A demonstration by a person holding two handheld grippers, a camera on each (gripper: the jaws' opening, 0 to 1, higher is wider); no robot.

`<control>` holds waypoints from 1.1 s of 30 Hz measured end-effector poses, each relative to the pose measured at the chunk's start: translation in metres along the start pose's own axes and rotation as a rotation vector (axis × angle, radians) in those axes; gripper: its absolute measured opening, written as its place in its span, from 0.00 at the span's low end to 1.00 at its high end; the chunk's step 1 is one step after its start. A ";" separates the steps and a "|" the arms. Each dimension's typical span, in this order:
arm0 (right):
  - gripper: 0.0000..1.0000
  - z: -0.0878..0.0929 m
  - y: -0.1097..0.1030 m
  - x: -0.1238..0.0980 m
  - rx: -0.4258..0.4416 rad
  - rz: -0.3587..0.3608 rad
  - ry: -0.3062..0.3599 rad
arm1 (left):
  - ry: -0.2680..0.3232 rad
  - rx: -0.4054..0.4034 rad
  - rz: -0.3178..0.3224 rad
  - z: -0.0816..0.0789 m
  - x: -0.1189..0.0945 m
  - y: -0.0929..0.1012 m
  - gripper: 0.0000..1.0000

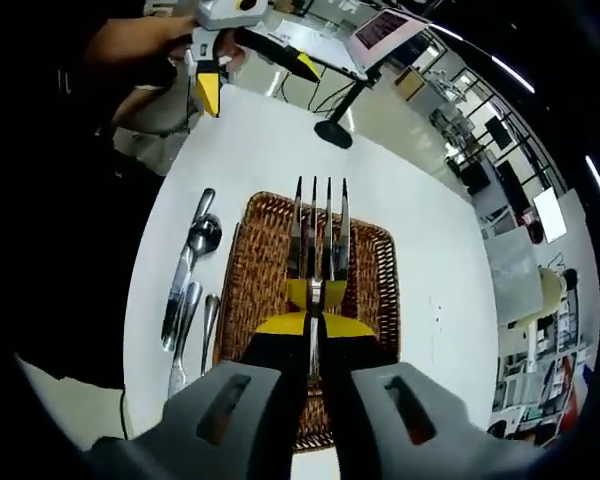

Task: Arrange the knives, forks, and spoons in their matching storage slots by inserting each utensil handle-first until every utensil is classified and aligned in the correct compartment

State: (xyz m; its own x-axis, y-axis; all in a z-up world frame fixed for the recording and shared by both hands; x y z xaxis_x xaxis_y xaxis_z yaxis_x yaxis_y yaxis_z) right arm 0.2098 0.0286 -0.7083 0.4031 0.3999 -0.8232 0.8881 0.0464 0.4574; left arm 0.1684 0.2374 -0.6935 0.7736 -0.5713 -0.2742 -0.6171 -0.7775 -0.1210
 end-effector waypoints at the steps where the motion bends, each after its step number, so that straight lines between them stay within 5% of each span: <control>1: 0.00 0.003 0.012 0.005 -0.008 -0.015 -0.002 | -0.002 -0.003 0.002 -0.004 0.004 -0.006 0.99; 7: 0.00 0.003 0.031 0.010 -0.003 -0.078 0.013 | -0.013 -0.015 -0.044 -0.028 0.014 -0.043 0.99; 18: 0.00 0.004 0.044 -0.002 0.151 -0.212 -0.027 | -0.081 -0.096 -0.003 -0.077 0.022 -0.065 0.99; 33: 0.00 -0.005 0.066 -0.006 0.164 -0.197 -0.092 | -0.083 -0.117 0.039 -0.089 0.025 -0.077 0.99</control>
State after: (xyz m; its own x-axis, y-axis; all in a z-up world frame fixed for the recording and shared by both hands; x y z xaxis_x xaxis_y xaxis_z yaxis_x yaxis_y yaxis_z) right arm 0.2650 0.0338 -0.6713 0.2303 0.3125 -0.9216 0.9724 -0.0371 0.2304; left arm 0.2477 0.2599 -0.6066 0.7314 -0.5819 -0.3556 -0.6221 -0.7830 0.0017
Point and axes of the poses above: the point that each gripper's makers call its tool centre point, and the gripper's own axes: x roughly forward along the fingers, y roughly to its right, z roughly out of its underside, the point moved 1 cm from there along -x, roughly backward along the fingers, and after that the axes turned 4 degrees about -y, right-handed, at the moved point
